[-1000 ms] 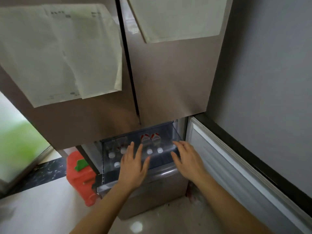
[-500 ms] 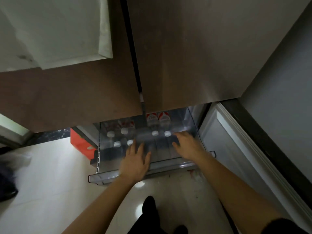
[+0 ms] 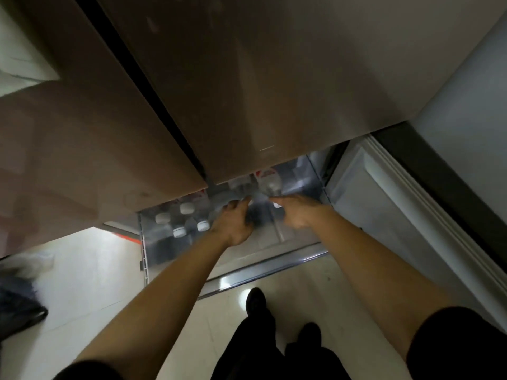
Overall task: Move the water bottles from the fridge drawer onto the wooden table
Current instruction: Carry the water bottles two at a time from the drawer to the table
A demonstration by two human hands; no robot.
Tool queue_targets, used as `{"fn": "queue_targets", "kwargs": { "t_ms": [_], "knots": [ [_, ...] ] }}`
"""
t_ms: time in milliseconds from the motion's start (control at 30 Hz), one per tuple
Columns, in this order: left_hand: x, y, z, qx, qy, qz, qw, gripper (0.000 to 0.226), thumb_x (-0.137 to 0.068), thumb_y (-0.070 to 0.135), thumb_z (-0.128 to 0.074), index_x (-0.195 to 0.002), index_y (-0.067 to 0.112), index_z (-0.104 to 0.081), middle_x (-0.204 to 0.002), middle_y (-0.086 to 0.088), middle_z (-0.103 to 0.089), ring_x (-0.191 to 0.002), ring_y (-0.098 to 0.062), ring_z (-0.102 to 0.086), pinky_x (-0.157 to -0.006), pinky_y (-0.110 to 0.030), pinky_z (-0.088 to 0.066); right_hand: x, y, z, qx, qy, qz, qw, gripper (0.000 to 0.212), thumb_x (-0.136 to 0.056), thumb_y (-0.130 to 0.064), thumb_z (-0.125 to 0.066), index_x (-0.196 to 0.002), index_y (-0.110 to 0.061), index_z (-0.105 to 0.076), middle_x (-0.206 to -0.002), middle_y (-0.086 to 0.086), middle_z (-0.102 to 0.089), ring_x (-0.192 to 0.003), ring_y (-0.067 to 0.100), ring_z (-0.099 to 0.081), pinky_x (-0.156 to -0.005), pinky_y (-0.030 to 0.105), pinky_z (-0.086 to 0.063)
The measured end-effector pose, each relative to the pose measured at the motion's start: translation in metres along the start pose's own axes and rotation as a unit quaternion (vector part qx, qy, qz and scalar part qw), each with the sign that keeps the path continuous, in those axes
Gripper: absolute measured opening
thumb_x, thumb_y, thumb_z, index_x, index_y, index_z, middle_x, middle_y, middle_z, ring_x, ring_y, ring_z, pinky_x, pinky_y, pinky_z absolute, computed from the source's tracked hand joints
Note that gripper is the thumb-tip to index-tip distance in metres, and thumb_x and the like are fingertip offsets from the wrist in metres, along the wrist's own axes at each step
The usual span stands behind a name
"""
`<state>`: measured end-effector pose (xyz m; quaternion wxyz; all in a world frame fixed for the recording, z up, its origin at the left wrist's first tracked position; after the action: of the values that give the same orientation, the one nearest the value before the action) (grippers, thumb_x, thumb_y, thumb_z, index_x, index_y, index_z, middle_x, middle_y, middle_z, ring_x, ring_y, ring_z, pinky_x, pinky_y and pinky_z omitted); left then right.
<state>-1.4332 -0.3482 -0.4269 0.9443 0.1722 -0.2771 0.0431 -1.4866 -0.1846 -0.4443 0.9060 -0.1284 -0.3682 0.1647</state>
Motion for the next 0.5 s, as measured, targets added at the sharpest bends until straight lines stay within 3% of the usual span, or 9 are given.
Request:
{"fn": "queue_targets", "kwargs": {
  "t_ms": [100,267,333,400,500],
  "knots": [
    [-0.021,0.008,-0.005,-0.003,-0.02,0.025,0.999,0.079,-0.097,0.037,-0.054,-0.157,0.036,-0.003,-0.161,-0.015,-0.021,-0.143,-0.039,-0.029,-0.114,-0.049,-0.029,0.018,0.012,-0.004,0.02,-0.055,-0.019,0.998,0.073,-0.096,-0.008,-0.051,-0.156,-0.039,-0.022,-0.15,0.015,-0.044,-0.111,0.03,-0.06,-0.079,0.031,-0.048],
    [-0.027,0.005,-0.011,-0.024,0.001,0.033,0.999,0.069,-0.097,0.037,-0.055,-0.156,0.031,-0.017,-0.152,-0.016,-0.041,-0.134,-0.036,-0.045,-0.112,-0.045,-0.038,0.029,0.013,-0.007,0.01,-0.106,-0.032,0.994,0.073,-0.096,-0.009,-0.051,-0.158,-0.032,-0.02,-0.158,0.015,-0.032,-0.132,0.036,-0.046,-0.104,0.043,-0.042],
    [-0.018,0.0,-0.009,0.002,-0.002,0.024,1.0,0.061,-0.099,0.034,-0.052,-0.154,0.029,-0.026,-0.15,-0.014,-0.045,-0.134,-0.034,-0.046,-0.11,-0.038,-0.038,0.026,0.01,-0.013,0.029,-0.127,-0.046,0.99,0.062,-0.095,-0.012,-0.052,-0.154,-0.02,-0.034,-0.146,0.017,-0.046,-0.124,0.035,-0.053,-0.102,0.044,-0.047],
    [-0.004,-0.008,-0.01,0.01,-0.006,0.013,1.0,0.052,-0.101,0.03,-0.049,-0.15,0.03,-0.034,-0.151,-0.012,-0.044,-0.135,-0.032,-0.045,-0.108,-0.033,-0.037,0.025,0.01,-0.022,0.059,-0.136,-0.072,0.986,0.043,-0.096,-0.018,-0.054,-0.137,-0.009,-0.05,-0.119,0.015,-0.058,-0.106,0.029,-0.06,-0.093,0.04,-0.051],
    [0.021,-0.024,-0.016,0.026,-0.037,0.032,0.998,0.053,-0.096,0.02,-0.054,-0.146,0.031,-0.042,-0.153,-0.009,-0.04,-0.137,-0.029,-0.041,-0.109,-0.032,-0.036,0.023,0.009,-0.027,0.074,-0.124,-0.063,0.988,0.039,-0.096,-0.025,-0.058,-0.131,-0.009,-0.054,-0.121,0.014,-0.059,-0.106,0.028,-0.06,-0.094,0.039,-0.051]
  ]
}}
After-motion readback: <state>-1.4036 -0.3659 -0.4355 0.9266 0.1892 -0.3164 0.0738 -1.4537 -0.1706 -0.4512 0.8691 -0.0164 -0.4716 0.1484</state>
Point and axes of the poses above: each hand's wrist, its own x-axis away from the middle knuckle, its own z-axis out of the back of the hand, y = z × x, the point moved 5 cm from there along -x, towards the middle knuckle
